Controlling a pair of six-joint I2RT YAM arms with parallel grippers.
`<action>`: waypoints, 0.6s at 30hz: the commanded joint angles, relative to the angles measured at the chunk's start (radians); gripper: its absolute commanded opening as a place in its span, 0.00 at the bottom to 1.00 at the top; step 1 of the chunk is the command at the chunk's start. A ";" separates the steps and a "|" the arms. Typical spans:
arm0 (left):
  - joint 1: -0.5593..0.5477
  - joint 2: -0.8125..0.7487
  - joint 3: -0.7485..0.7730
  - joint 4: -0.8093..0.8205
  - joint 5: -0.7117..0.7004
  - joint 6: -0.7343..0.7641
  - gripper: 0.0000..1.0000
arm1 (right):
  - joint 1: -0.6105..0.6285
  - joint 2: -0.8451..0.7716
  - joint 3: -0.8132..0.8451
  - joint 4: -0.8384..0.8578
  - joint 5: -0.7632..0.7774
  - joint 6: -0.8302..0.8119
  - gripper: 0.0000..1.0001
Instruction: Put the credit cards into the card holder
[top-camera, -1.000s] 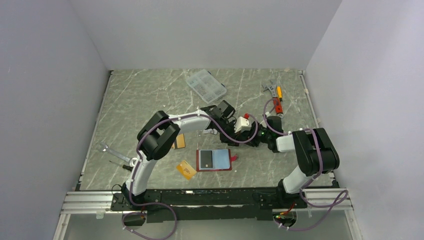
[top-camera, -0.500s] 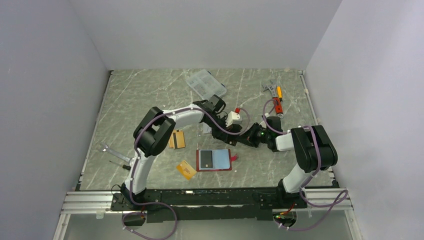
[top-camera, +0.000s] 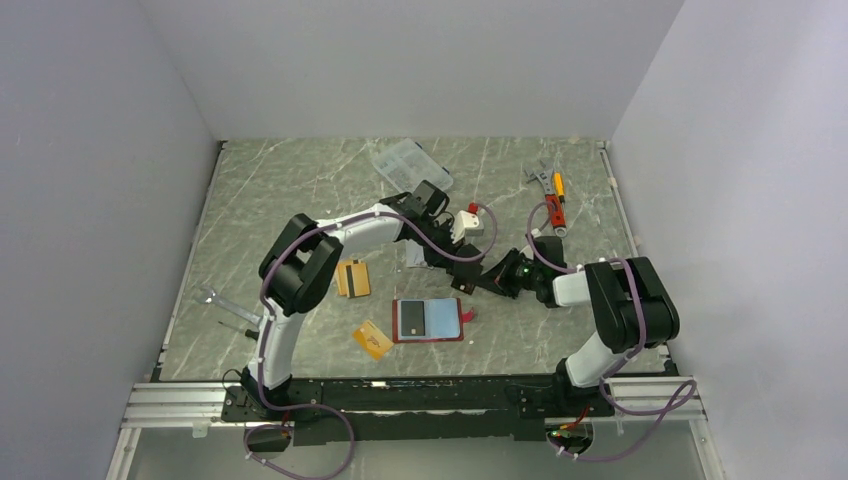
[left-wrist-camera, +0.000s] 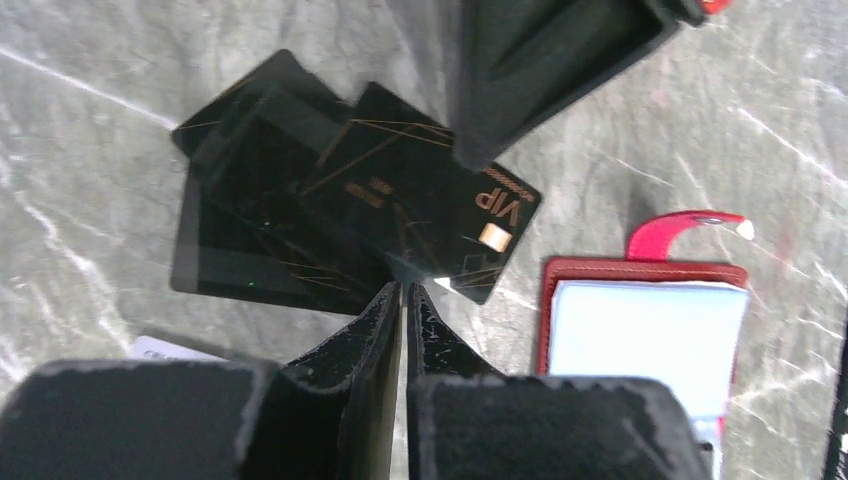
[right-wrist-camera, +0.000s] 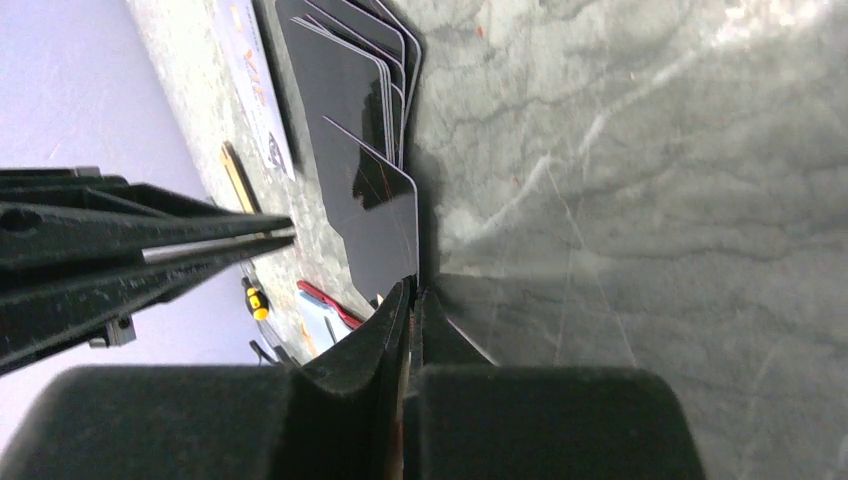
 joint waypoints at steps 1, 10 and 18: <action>-0.003 -0.006 0.009 0.088 -0.066 -0.011 0.12 | -0.004 -0.031 -0.045 -0.118 0.090 -0.034 0.02; -0.040 0.049 0.051 0.066 -0.105 0.051 0.12 | -0.003 -0.039 -0.057 -0.096 0.077 -0.024 0.03; -0.063 0.075 0.055 0.054 -0.150 0.091 0.10 | -0.014 -0.087 -0.066 -0.003 0.000 -0.001 0.05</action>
